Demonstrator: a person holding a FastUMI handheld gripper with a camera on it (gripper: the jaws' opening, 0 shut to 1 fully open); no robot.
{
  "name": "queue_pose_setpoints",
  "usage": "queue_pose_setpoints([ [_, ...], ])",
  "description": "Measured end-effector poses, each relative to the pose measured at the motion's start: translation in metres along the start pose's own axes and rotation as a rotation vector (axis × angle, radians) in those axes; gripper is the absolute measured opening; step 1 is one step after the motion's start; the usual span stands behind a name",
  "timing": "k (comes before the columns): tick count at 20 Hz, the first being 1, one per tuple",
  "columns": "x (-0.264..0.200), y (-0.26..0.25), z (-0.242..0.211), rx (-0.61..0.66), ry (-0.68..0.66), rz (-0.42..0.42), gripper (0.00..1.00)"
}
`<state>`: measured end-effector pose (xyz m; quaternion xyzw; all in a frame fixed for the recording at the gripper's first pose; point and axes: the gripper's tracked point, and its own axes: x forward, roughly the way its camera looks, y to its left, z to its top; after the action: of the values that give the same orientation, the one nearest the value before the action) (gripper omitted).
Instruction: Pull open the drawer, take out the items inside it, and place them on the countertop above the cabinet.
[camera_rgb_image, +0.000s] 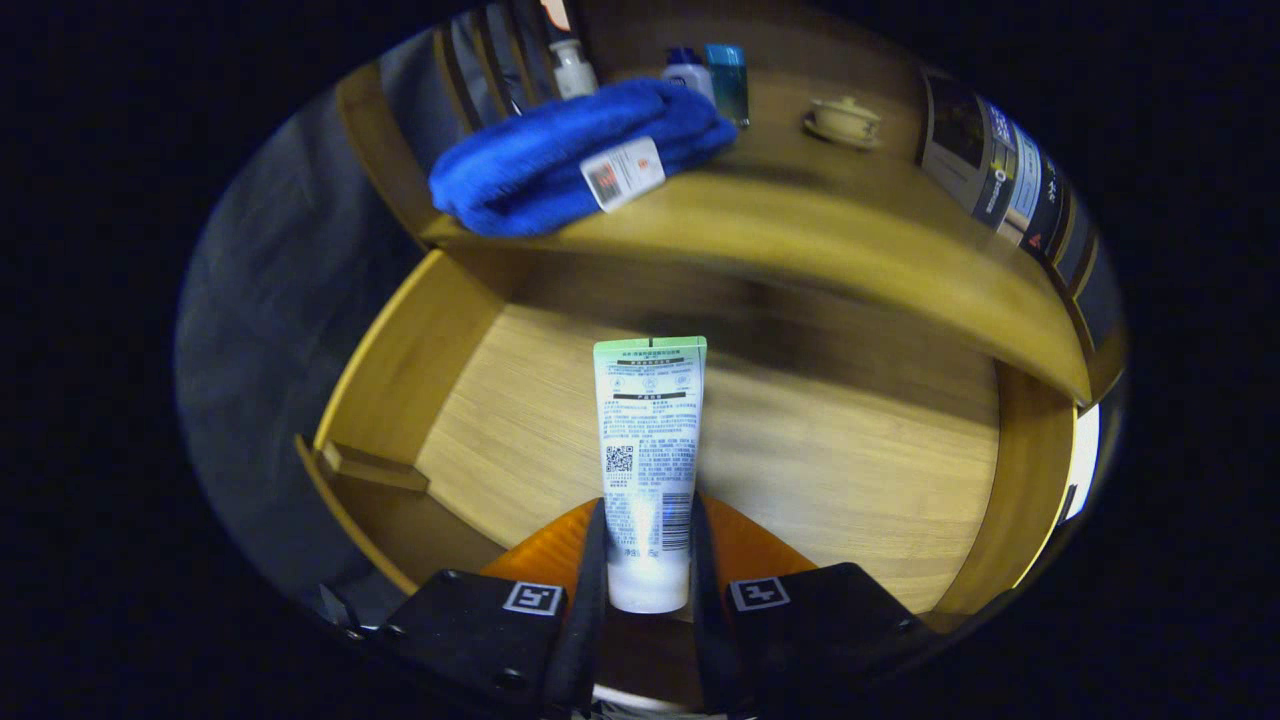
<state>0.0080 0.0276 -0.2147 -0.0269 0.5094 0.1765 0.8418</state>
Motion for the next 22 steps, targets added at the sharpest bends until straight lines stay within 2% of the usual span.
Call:
queue_pose_setpoints([
  [3,-0.032,0.009,0.017,0.039,-0.109,0.042,0.47],
  [5,-0.052,0.005,0.046,0.071,-0.23,0.047,0.47],
  [7,-0.071,-0.008,0.082,0.116,-0.349,0.03,0.47],
  [10,-0.077,-0.036,0.127,0.186,-0.426,-0.006,0.46],
  [13,-0.054,-0.075,0.175,0.239,-0.527,-0.075,0.46],
  [15,-0.03,-0.093,0.188,0.258,-0.529,-0.122,0.47],
  [17,-0.01,-0.098,0.197,0.284,-0.518,-0.116,0.46],
  [19,0.007,-0.111,0.206,0.264,-0.511,-0.146,0.46],
  [22,0.018,-0.111,0.214,0.255,-0.509,-0.148,0.47],
])
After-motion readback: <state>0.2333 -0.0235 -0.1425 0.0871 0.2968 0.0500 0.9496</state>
